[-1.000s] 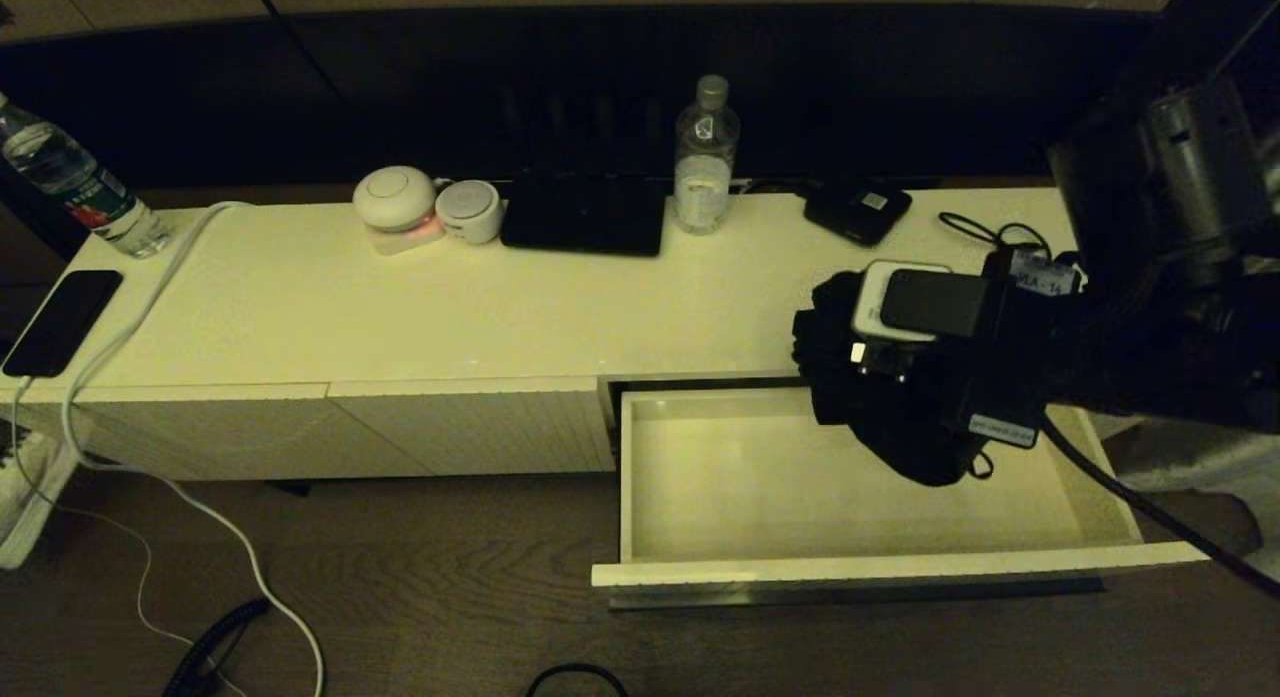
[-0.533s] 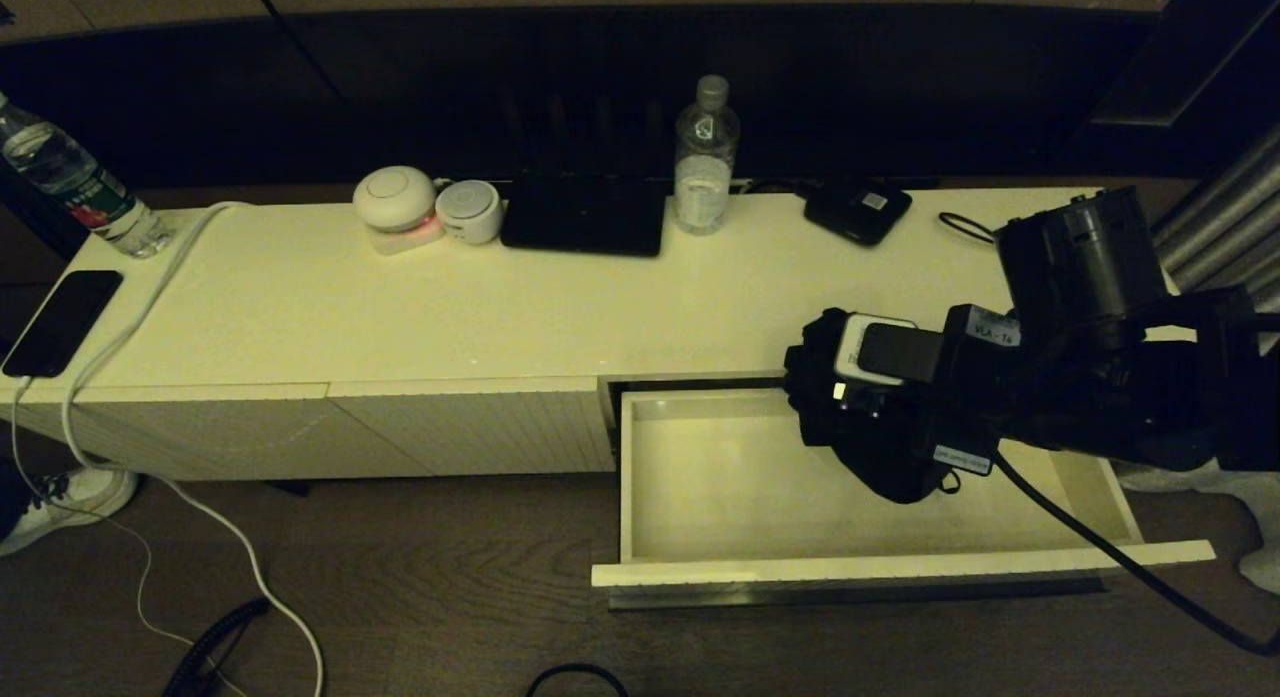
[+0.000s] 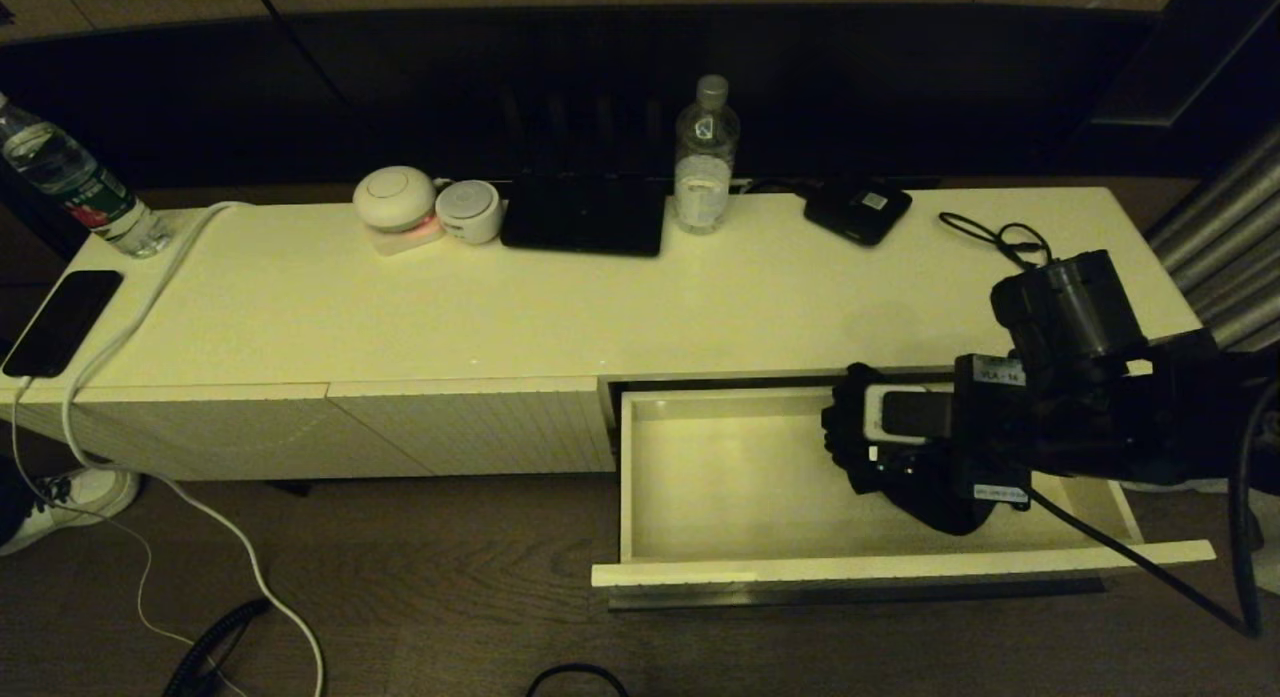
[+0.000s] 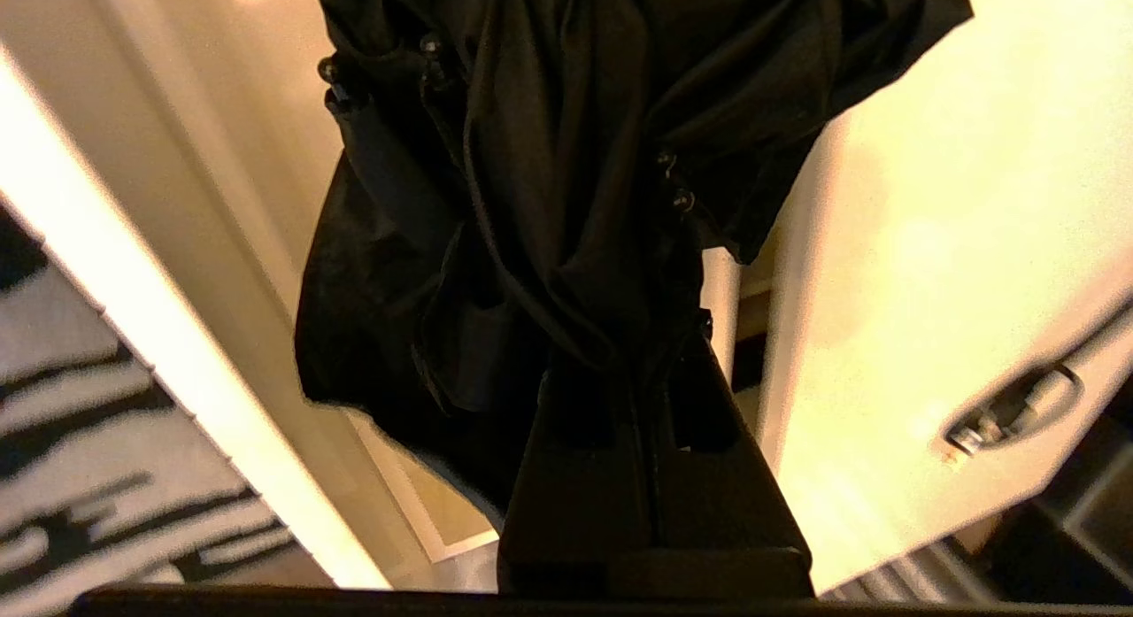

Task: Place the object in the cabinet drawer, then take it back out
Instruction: Put the umbrella in the drawer

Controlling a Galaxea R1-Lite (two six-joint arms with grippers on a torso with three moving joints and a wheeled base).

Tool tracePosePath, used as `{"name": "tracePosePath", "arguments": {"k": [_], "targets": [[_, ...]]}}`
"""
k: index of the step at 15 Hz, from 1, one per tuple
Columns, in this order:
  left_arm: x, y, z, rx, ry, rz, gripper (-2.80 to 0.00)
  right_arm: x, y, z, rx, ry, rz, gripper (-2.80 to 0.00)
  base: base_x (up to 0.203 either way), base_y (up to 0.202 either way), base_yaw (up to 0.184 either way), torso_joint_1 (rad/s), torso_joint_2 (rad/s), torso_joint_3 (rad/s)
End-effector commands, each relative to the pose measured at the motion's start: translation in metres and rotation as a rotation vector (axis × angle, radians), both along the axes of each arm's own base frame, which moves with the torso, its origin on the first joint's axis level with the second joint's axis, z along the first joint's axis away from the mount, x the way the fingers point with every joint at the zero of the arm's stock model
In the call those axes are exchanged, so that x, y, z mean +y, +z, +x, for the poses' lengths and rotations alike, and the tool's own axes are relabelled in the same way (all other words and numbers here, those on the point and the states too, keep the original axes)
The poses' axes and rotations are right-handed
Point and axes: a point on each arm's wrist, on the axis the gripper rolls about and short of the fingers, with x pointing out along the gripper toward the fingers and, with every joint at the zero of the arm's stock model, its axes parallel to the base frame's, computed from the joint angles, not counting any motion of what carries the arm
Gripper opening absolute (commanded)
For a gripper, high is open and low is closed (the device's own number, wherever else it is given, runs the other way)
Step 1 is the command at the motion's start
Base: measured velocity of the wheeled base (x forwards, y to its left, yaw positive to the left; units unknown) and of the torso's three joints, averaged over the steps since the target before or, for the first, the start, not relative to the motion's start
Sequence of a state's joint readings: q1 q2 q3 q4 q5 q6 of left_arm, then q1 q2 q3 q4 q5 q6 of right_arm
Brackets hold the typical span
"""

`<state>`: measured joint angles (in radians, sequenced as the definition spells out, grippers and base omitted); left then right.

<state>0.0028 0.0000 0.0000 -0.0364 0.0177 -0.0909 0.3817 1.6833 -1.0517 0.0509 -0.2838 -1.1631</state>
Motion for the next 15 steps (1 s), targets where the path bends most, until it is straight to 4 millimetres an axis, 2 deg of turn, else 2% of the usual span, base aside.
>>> {"name": "tracePosePath", "arguments": {"k": [1,10,14,15], "targets": [[0.0,0.0,0.0,-0.002,0.001,-0.001,-2.8,0.001,-0.015,0.006,0.049,0.025,-0.057,-2.8,0.0,0.0,0.0,0.0,0.0,0.0],[0.0,0.0,0.0,-0.002,0.001,-0.001,-2.8,0.018,-0.047,0.034,0.067,0.053,-0.085,-2.8,0.0,0.0,0.0,0.0,0.0,0.0],[0.0,0.0,0.0,-0.002,0.001,-0.001,-2.8,0.03,-0.053,0.041,0.013,0.043,-0.035,-2.8,0.0,0.0,0.0,0.0,0.0,0.0],[0.0,0.0,0.0,-0.002,0.0,-0.001,-2.8,0.031,-0.051,0.041,0.002,0.044,-0.032,0.0,0.0,0.0,0.0,0.0,0.0,0.0]]}}
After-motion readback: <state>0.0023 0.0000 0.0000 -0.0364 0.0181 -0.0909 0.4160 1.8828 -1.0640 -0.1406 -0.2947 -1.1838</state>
